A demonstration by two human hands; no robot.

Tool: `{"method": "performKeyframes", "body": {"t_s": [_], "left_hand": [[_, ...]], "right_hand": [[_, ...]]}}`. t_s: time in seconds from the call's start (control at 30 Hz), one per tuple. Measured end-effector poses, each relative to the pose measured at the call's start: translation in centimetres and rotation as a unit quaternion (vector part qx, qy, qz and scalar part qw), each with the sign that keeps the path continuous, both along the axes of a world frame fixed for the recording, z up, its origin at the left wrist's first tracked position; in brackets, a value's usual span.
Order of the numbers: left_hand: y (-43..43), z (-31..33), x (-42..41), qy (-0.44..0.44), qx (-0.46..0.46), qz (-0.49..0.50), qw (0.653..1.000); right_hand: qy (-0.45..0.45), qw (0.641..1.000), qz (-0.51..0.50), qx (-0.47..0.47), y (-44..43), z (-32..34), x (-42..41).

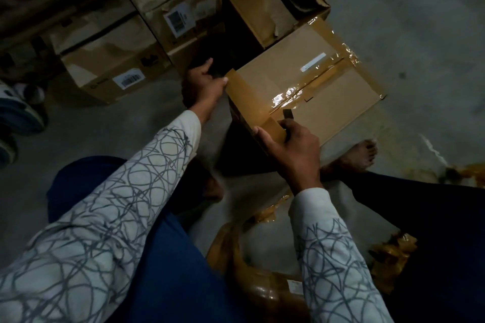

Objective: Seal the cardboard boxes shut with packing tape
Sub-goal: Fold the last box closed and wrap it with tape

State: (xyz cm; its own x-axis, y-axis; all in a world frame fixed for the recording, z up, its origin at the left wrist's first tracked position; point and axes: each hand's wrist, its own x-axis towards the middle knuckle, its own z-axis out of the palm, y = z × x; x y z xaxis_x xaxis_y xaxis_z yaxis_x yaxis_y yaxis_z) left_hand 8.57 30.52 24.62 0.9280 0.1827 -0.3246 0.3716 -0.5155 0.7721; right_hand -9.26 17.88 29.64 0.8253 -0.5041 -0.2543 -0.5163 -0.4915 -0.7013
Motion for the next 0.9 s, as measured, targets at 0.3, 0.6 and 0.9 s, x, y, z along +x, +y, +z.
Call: {"method": "performKeyframes", "body": {"t_s": [0.3, 0.6, 0.9], "left_hand": [[0.0, -0.4, -0.5, -0.16, 0.193, -0.153, 0.956], [0.1, -0.6, -0.3, -0.117, 0.16, -0.151, 0.968], [0.2, -0.6, -0.6, -0.072, 0.102, -0.12, 0.985]], "right_hand": [[-0.008, 0.999, 0.033, 0.02, 0.1, -0.7, -0.6], [0.004, 0.998, 0.06, 0.024, -1.2, -1.0, -1.0], [0.0, 0.995, 0.103, -0.011, -2.8, -0.2, -4.8]]}}
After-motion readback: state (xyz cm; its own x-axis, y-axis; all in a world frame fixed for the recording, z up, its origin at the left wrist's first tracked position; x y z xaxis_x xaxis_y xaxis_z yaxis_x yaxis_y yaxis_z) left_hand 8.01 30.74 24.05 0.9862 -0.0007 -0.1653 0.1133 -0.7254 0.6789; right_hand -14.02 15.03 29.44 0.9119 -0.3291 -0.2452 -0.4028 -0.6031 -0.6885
